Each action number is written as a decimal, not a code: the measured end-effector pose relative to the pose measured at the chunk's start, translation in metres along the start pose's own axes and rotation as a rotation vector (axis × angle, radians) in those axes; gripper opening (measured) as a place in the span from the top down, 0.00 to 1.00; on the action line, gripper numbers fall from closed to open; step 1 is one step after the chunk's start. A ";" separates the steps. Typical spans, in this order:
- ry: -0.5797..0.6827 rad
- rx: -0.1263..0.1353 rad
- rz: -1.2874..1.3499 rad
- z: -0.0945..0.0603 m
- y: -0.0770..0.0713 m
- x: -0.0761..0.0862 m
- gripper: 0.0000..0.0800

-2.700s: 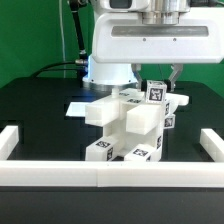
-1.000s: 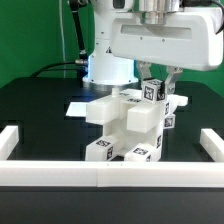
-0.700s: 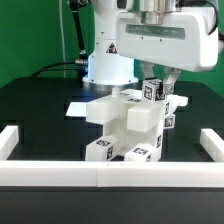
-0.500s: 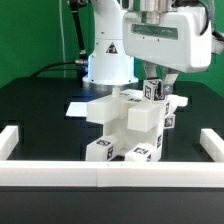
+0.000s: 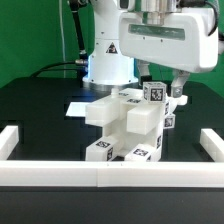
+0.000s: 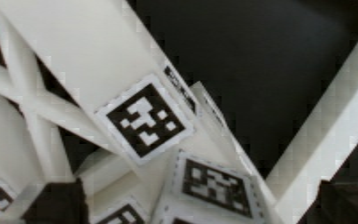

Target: Assemble chair

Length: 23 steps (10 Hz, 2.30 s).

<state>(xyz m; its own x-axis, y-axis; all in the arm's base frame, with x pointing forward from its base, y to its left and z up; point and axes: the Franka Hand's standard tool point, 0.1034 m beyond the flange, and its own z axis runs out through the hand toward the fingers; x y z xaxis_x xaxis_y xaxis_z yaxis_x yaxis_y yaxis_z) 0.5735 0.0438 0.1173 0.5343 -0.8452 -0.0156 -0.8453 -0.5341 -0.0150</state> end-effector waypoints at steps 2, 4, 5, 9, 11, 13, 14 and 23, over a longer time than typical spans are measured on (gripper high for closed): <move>0.005 -0.003 -0.165 0.000 0.000 0.001 0.19; 0.022 -0.007 -0.408 0.000 -0.001 0.002 0.19; 0.029 -0.003 -0.460 0.000 -0.003 0.002 0.19; 0.031 -0.011 -0.784 0.000 -0.002 0.003 0.19; 0.031 -0.013 -0.900 0.000 -0.002 0.005 0.19; 0.030 -0.016 -1.047 0.000 0.000 0.007 0.19; 0.030 -0.016 -1.048 0.000 0.000 0.007 0.19; 0.030 -0.011 -0.878 0.000 0.000 0.007 0.64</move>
Offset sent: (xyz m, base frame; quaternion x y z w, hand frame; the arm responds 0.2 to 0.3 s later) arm 0.0052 -0.0020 -0.0016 -0.0055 0.0356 -0.2968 0.9543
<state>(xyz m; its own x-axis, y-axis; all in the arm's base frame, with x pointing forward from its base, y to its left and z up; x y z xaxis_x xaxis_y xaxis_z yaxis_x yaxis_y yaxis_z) 0.5773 0.0384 0.1170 0.9913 -0.1292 0.0234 -0.1293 -0.9916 0.0008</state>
